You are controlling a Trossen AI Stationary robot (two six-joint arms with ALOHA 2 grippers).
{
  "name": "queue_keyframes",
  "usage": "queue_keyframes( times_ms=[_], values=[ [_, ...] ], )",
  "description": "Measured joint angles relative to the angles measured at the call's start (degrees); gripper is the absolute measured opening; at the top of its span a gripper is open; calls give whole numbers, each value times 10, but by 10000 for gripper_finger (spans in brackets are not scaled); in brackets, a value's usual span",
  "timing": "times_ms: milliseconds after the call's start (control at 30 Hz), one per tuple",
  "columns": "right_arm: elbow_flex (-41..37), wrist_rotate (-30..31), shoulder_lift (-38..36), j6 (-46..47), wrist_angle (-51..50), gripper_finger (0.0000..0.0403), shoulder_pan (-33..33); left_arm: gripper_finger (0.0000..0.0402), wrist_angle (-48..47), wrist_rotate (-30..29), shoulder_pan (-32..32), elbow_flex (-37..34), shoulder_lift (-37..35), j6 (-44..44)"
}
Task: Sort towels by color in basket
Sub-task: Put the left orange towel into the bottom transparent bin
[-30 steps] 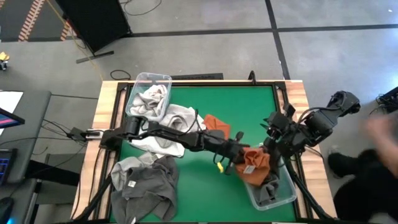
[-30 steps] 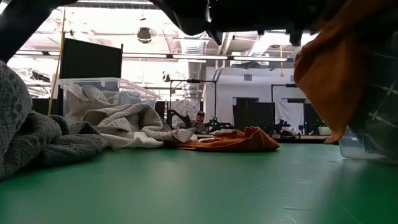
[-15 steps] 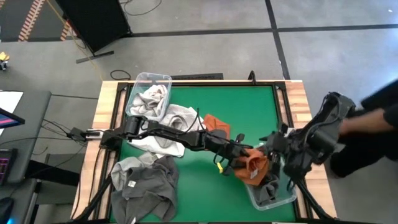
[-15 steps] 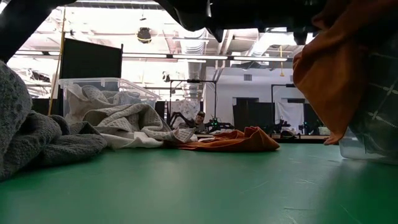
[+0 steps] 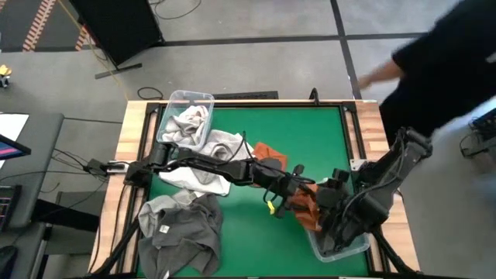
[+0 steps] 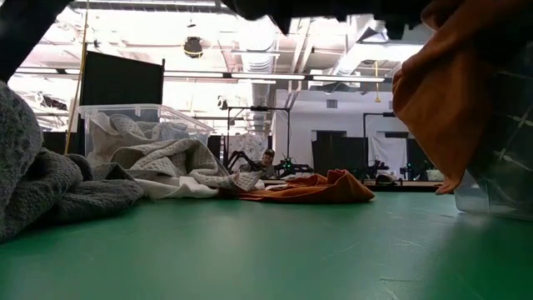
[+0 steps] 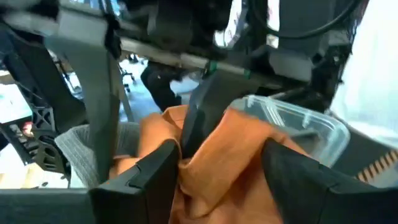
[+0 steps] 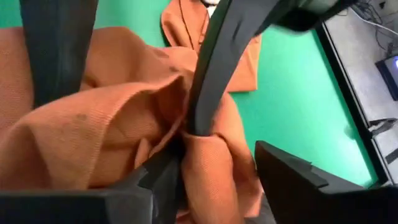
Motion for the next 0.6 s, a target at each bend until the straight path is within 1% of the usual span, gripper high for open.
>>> queue_keyframes(
  times_ms=[67,167,267,400,600],
  values=[
    [-1,-11,13,16,-2,214,6,219,-39,-1,-1,0,-18,21],
    [-19,-44,26,39,4,205,13,219,-115,-14,-2,0,-52,54],
    [-54,-106,35,69,3,199,20,219,-203,-31,-2,0,-91,84],
    [-107,-184,38,84,30,192,25,219,-342,-74,-2,0,-152,118],
    [-179,-224,36,67,121,186,18,219,-536,-142,-2,0,-228,112]
  ],
)
